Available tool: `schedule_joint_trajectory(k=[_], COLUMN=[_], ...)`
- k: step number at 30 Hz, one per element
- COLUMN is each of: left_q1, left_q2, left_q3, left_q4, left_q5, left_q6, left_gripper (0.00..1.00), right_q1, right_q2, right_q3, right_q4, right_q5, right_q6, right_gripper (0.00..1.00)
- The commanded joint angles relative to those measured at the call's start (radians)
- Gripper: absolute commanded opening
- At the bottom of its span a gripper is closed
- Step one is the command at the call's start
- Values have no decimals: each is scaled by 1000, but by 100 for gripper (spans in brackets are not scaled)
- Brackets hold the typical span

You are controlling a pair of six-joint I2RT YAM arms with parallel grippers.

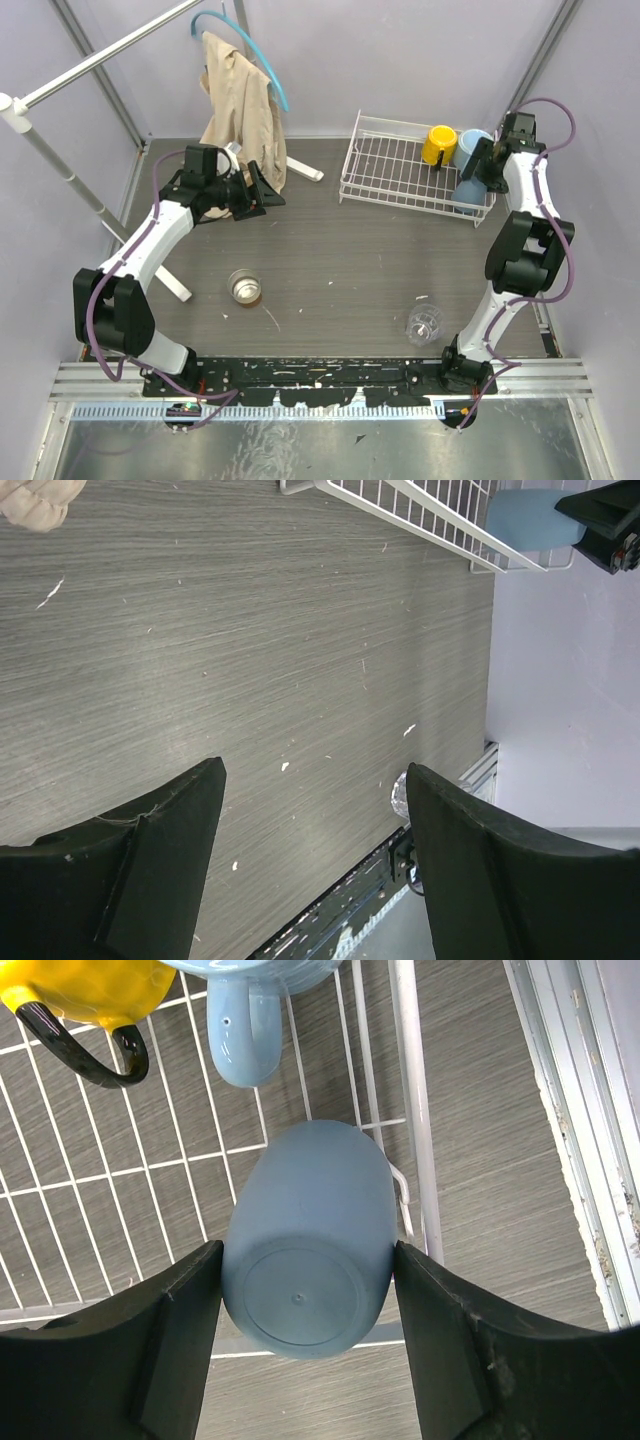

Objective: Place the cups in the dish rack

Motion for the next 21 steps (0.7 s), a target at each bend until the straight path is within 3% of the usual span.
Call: schedule_joint_trajectory(k=[1, 9, 21], left_q1=[1, 2, 0], left_q2=[13, 22, 16], left_q3=[22, 34, 34], left_q4=[-9, -25, -37], left_q5=[-1, -7, -10], left_q6=[16, 23, 31], left_gripper=[80, 80, 82], right_q1=[4, 23, 36], right_q2=[5, 17, -8], right_q3=[6, 11, 34], right_q4=[52, 42, 28], right_q5=[36, 77, 98], right_q6=[-2, -25, -35], right_gripper=[16, 54, 84])
